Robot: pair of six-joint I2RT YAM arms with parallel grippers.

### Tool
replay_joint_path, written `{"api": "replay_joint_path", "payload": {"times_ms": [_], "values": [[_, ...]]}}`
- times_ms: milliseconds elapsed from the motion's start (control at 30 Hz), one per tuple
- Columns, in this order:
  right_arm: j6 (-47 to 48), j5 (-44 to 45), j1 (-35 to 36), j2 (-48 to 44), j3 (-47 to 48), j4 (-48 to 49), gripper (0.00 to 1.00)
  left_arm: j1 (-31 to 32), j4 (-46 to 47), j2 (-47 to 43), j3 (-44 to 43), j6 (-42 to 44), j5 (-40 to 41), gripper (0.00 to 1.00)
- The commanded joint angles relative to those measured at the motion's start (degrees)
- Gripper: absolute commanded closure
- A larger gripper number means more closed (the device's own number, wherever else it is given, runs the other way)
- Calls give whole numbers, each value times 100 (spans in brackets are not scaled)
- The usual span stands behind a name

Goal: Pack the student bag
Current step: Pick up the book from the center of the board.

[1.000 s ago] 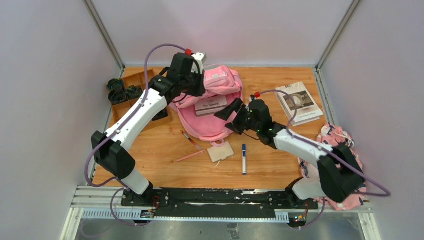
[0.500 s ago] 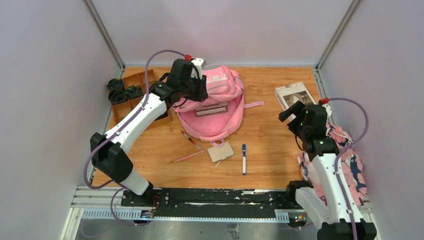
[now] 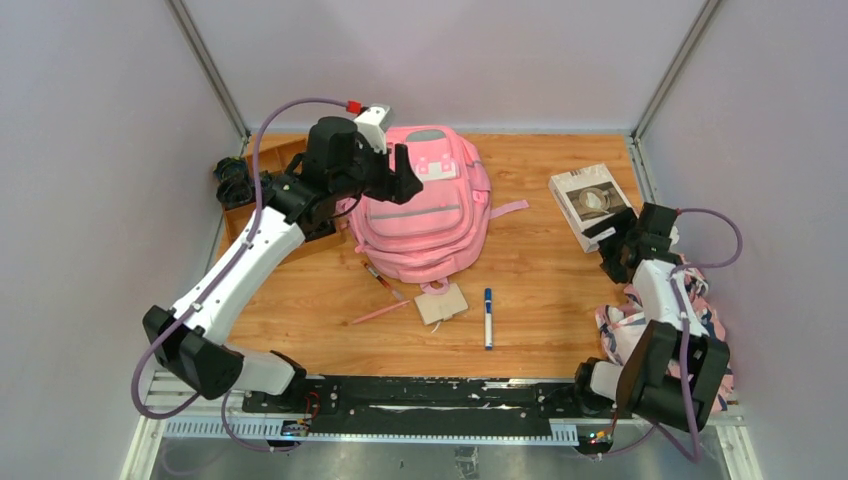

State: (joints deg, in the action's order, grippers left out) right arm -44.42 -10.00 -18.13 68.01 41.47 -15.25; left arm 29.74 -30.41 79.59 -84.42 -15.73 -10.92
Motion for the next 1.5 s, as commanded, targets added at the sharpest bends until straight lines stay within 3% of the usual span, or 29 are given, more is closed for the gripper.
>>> {"api": "replay_joint_path", "payload": {"times_ms": [0, 167, 400, 567, 700, 900, 1167, 1467], "values": [[-345, 42, -312, 519, -60, 876, 10, 49, 502, -247, 418, -327, -733, 32], [-452, -367, -458, 1524, 470, 1039, 14, 84, 580, -334, 559, -274, -696, 32], [-684, -341, -461, 1964, 586, 1425, 21, 83, 578, -299, 652, -282, -817, 32], [-892, -570, -470, 2353, 488, 1820, 32, 82, 619, -227, 719, -346, -891, 32], [-953, -701, -466, 2482, 377, 2115, 50, 85, 700, -196, 786, -402, -933, 32], [-930, -795, -469, 2400, 179, 2266, 70, 94, 721, -118, 840, -431, -1026, 32], [-849, -881, -465, 1995, -90, 2250, 78, 107, 781, -124, 916, -480, -1075, 32], [-758, -1398, -459, 1484, -442, 2267, 100, 129, 837, -122, 904, -606, -1240, 32]]}}
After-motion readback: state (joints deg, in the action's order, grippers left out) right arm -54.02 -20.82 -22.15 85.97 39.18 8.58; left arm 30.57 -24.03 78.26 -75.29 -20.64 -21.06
